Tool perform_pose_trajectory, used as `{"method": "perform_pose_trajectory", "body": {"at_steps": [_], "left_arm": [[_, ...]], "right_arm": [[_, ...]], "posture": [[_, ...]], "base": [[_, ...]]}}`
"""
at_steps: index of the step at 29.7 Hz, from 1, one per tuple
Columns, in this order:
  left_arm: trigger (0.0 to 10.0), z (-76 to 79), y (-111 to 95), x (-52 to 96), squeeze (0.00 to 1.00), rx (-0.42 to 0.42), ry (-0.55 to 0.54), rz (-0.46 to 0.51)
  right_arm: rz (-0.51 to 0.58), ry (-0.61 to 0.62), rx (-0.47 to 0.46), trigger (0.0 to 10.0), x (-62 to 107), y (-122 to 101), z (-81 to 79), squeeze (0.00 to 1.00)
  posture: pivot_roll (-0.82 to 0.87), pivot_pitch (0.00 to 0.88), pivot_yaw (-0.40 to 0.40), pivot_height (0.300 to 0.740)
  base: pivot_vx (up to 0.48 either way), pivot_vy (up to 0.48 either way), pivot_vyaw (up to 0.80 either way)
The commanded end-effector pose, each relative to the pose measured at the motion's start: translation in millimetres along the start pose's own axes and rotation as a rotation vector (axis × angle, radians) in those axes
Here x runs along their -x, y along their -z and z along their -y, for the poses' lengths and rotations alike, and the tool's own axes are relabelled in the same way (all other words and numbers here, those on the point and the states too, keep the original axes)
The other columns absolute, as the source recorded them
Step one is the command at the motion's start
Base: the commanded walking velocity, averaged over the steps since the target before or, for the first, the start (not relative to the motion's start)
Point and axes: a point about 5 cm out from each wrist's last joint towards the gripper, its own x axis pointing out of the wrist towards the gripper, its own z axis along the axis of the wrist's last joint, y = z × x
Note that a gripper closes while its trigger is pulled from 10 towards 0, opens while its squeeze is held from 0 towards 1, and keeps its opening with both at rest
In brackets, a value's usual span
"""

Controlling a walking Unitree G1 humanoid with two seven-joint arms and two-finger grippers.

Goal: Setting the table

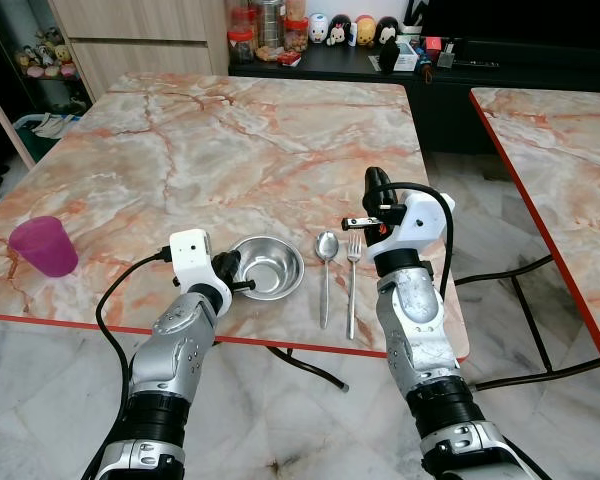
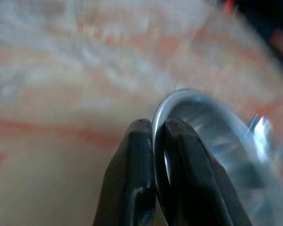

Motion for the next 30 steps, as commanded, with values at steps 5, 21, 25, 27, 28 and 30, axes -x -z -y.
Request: {"method": "perform_pose_trajectory", "body": {"at_steps": [5,21,25,27,28,30], "left_arm": [[10.0,1.3,-34.7,-0.6,0.00,0.172,-0.010,0.239],[10.0,4.1,-55.5,-6.1,0.00,0.278,-0.050,0.426],[10.0,6.4,-57.7,-7.4,0.00,0.256,-0.048,0.438],[10.0,7.5,-58.6,-7.9,0.00,0.251,-0.044,0.445],[10.0,7.5,-58.8,-7.9,0.00,0.250,-0.046,0.447],[10.0,7.4,-58.9,-7.9,0.00,0.249,-0.048,0.448]], "right_arm": [[0.023,-0.005,-0.024,10.0,-6.0,-6.7,-1.5,0.00],[0.074,0.004,-0.042,10.0,-12.0,-19.8,2.1,0.00],[0.081,0.009,-0.042,10.0,-13.8,-22.0,3.4,0.00],[0.085,0.017,-0.039,10.0,-14.3,-23.1,5.1,0.00],[0.088,0.021,-0.036,10.0,-14.4,-23.7,6.1,0.00],[0.090,0.024,-0.034,10.0,-14.4,-24.1,6.7,0.00]], "posture": [[0.05,0.050,-0.028,0.740],[0.04,0.029,-0.037,0.740],[0.03,0.039,-0.036,0.740],[0.03,0.043,-0.037,0.740],[0.03,0.046,-0.035,0.740],[0.03,0.046,-0.035,0.740]], "base": [[0.000,0.000,0.00],[0.000,0.000,0.00],[0.000,-0.301,0.00],[0.000,-0.461,0.00],[0.000,-0.458,0.00],[0.000,-0.458,0.00]]}}
